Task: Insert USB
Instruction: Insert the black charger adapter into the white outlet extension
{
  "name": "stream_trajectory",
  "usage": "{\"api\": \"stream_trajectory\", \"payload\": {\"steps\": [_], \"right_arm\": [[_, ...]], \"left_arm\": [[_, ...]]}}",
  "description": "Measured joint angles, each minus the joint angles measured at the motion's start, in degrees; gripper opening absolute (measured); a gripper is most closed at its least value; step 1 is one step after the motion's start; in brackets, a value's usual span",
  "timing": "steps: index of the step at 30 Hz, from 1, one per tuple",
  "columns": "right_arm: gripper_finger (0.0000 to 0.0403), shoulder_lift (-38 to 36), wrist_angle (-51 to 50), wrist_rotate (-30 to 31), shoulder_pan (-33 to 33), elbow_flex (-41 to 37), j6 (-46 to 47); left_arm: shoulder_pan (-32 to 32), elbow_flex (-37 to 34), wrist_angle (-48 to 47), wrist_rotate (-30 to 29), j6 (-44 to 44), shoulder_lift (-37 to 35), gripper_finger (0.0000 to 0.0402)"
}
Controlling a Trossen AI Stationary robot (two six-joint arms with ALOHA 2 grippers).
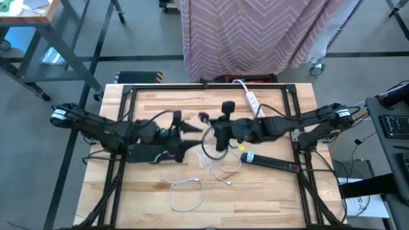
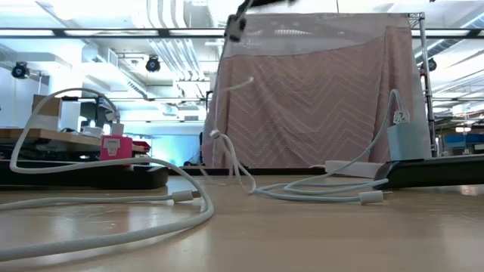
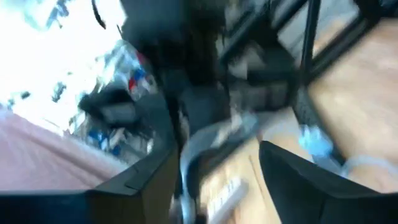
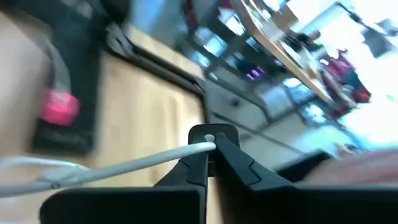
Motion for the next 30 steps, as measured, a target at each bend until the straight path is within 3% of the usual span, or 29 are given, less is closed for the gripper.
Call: {"api": "stream_trajectory", "payload": {"steps": [6,13,24,30], "right_arm": [[0.0001,-0.5,-6.0,-0.3,-4.5,-0.1,9.5],[0.0001,-3.9,-16.0,-0.4,-12.8,-2.4,25.7],[0.0001,-13.3,-28.5,-2.2,-30.3,-17.0,52.6],[0.0001,-16.2,-27.9,-8.8,-38.8,-25.6,57.5]], "left_arm": [[-0.5,-0.1,-3.6,-5.7,-0.9,-2.7,0.0243],[-0.5,-0.2,-13.8,-6.7,-8.0,-10.4,0.0229],[-0.3,-0.5,-20.3,-7.3,-14.6,-15.3,0.0192],[-0.2,-0.4,-20.9,-6.7,-14.1,-14.0,0.0178]]}}
